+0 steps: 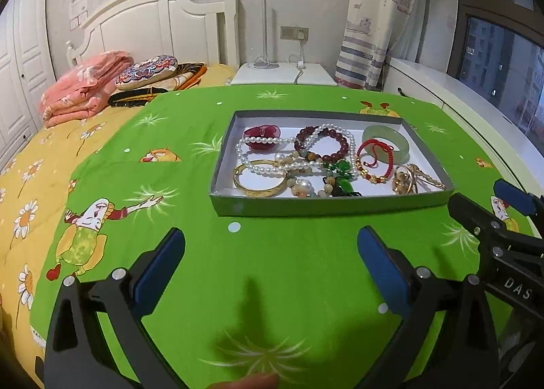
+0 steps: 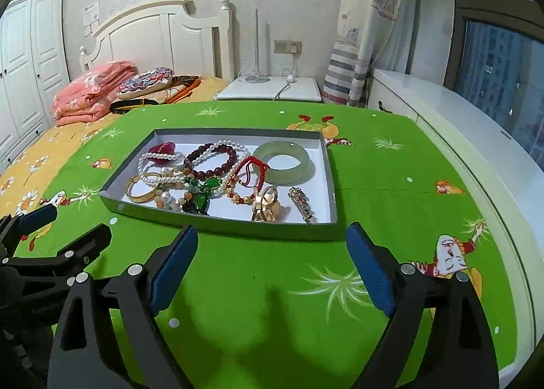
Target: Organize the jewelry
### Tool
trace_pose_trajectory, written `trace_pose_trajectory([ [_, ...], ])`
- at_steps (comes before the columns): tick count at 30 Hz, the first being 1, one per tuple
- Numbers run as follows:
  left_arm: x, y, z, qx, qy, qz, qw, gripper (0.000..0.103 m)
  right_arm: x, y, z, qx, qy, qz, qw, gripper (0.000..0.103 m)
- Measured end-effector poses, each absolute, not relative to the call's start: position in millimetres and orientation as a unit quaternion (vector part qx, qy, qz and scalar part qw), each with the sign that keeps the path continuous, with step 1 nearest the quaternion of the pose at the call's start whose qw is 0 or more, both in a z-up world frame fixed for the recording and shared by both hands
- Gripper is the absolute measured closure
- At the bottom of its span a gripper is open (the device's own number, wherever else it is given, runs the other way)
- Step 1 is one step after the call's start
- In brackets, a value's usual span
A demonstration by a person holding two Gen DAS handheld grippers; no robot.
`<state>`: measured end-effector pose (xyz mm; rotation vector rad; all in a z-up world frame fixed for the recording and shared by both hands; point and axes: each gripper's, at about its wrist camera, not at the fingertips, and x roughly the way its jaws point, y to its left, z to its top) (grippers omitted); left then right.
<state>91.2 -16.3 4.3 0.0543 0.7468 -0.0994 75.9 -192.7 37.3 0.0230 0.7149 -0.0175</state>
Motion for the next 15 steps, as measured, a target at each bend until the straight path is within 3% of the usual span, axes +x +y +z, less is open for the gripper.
trace_pose_trajectory([
  [15,88.9,-13.6,1.4,0.026,0.374,-0.043,0.926,0.005,69.8,-190.6,37.9,0.014,0.346,-0.002,0.938,0.019],
])
